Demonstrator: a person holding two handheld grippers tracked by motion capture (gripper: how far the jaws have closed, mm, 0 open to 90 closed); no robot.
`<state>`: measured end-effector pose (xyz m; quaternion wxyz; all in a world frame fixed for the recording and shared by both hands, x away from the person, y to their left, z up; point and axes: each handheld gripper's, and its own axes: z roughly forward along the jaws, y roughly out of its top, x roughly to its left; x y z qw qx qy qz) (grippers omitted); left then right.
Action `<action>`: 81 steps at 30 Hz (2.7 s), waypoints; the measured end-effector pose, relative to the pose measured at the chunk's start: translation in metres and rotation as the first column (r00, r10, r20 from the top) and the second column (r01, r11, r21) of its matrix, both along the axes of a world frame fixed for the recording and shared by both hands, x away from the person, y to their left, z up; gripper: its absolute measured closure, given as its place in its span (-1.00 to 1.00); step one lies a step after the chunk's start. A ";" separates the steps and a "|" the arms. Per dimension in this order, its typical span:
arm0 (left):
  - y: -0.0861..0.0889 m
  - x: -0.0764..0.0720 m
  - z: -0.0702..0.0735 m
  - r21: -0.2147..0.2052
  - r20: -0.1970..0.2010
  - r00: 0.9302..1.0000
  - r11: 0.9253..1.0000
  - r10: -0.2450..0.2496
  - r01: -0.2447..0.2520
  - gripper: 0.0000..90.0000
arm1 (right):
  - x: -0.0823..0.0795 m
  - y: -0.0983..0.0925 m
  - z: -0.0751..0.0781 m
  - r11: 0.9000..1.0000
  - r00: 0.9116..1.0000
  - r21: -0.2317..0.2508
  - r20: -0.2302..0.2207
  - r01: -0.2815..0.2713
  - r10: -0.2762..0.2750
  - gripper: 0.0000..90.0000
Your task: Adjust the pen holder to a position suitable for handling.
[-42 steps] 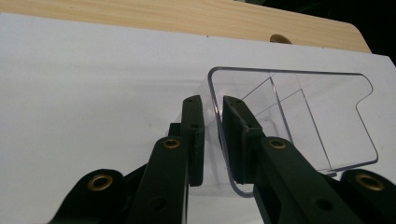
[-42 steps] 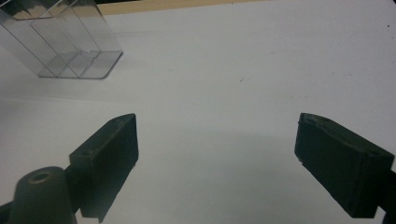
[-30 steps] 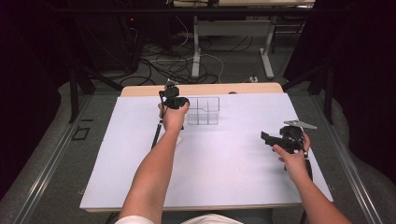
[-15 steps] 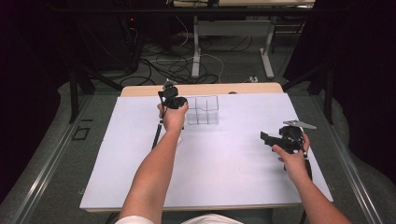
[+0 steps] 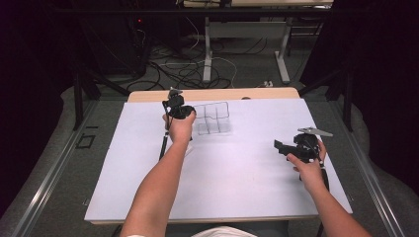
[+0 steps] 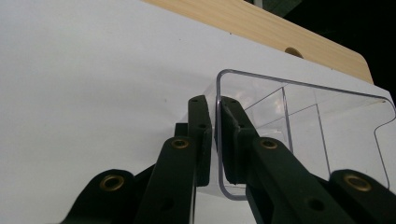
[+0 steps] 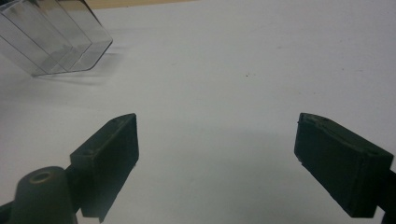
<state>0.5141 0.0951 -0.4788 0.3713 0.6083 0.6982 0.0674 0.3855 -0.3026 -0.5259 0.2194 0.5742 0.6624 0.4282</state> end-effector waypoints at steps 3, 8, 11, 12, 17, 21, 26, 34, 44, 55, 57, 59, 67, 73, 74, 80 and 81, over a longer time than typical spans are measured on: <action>0.003 -0.008 0.004 -0.011 0.000 1.000 1.000 -0.003 0.003 0.87 | 0.000 0.001 0.000 1.000 1.000 -0.001 -0.001 -0.001 0.001 -0.71; 0.005 -0.021 0.009 -0.034 -0.001 1.000 0.999 -0.008 0.008 0.87 | 0.000 0.001 0.000 1.000 1.000 -0.002 -0.004 -0.002 0.002 -0.71; 0.006 -0.026 0.011 -0.035 0.000 1.000 0.999 -0.012 0.012 0.87 | 0.000 0.001 0.000 1.000 1.000 -0.008 0.003 -0.007 0.007 -0.71; 0.007 -0.029 0.011 -0.039 -0.005 1.000 0.999 -0.017 0.017 0.87 | 0.000 0.002 0.000 1.000 1.000 -0.006 0.003 -0.006 0.006 -0.71; 0.008 -0.041 0.014 -0.046 -0.012 0.999 0.998 -0.038 0.037 0.87 | -0.001 0.004 0.001 1.000 1.000 0.000 0.000 -0.007 0.007 -0.71; 0.008 -0.053 0.014 -0.042 -0.022 0.999 0.998 -0.041 0.040 0.87 | -0.001 0.004 0.000 1.000 1.000 -0.008 0.002 -0.012 0.012 -0.71; 0.010 -0.060 0.012 -0.039 -0.038 0.999 0.999 -0.036 0.034 0.87 | -0.001 0.006 0.001 1.000 1.000 -0.004 0.002 -0.011 0.011 -0.71; 0.008 -0.067 0.004 -0.040 -0.058 0.998 0.999 -0.033 0.031 0.87 | -0.001 0.008 0.001 1.000 1.000 -0.004 -0.002 -0.020 0.020 -0.71; 0.002 -0.073 0.000 -0.059 -0.040 0.999 0.998 -0.021 0.019 0.82 | -0.001 0.009 0.000 1.000 1.000 -0.004 -0.008 -0.018 0.018 -0.71; 0.000 -0.074 -0.003 -0.084 -0.026 0.998 0.995 -0.051 0.049 0.74 | -0.001 0.010 0.000 1.000 1.000 -0.010 -0.009 -0.023 0.022 -0.71; 0.002 -0.074 -0.005 -0.101 -0.027 0.998 0.993 -0.057 0.054 0.72 | -0.001 0.010 -0.001 1.000 1.000 -0.015 -0.006 -0.026 0.026 -0.71; 0.003 -0.074 -0.005 -0.113 -0.028 0.998 0.992 -0.059 0.055 0.70 | -0.001 0.011 0.000 1.000 1.000 -0.011 -0.010 -0.026 0.026 -0.71; 0.012 -0.076 -0.005 -0.140 0.009 0.996 0.986 -0.089 0.090 0.47 | 0.000 0.011 -0.001 0.999 0.999 -0.021 -0.006 -0.035 0.034 -0.71; 0.023 -0.077 -0.002 -0.134 0.042 0.993 0.984 -0.110 0.115 0.38 | 0.001 0.011 -0.001 0.999 0.999 -0.017 -0.008 -0.032 0.031 -0.71; 0.025 -0.077 -0.002 -0.133 0.054 0.992 0.984 -0.111 0.117 0.36 | 0.001 0.011 -0.001 0.999 0.999 -0.017 -0.010 -0.033 0.033 -0.71; 0.039 -0.078 -0.001 -0.142 0.097 0.988 0.981 -0.117 0.130 0.24 | 0.000 0.011 -0.001 1.000 1.000 -0.010 -0.017 -0.022 0.022 -0.71; 0.039 -0.078 -0.001 -0.142 0.097 0.988 0.981 -0.117 0.130 0.21 | 0.000 0.011 -0.001 1.000 1.000 -0.007 -0.018 -0.019 0.019 -0.70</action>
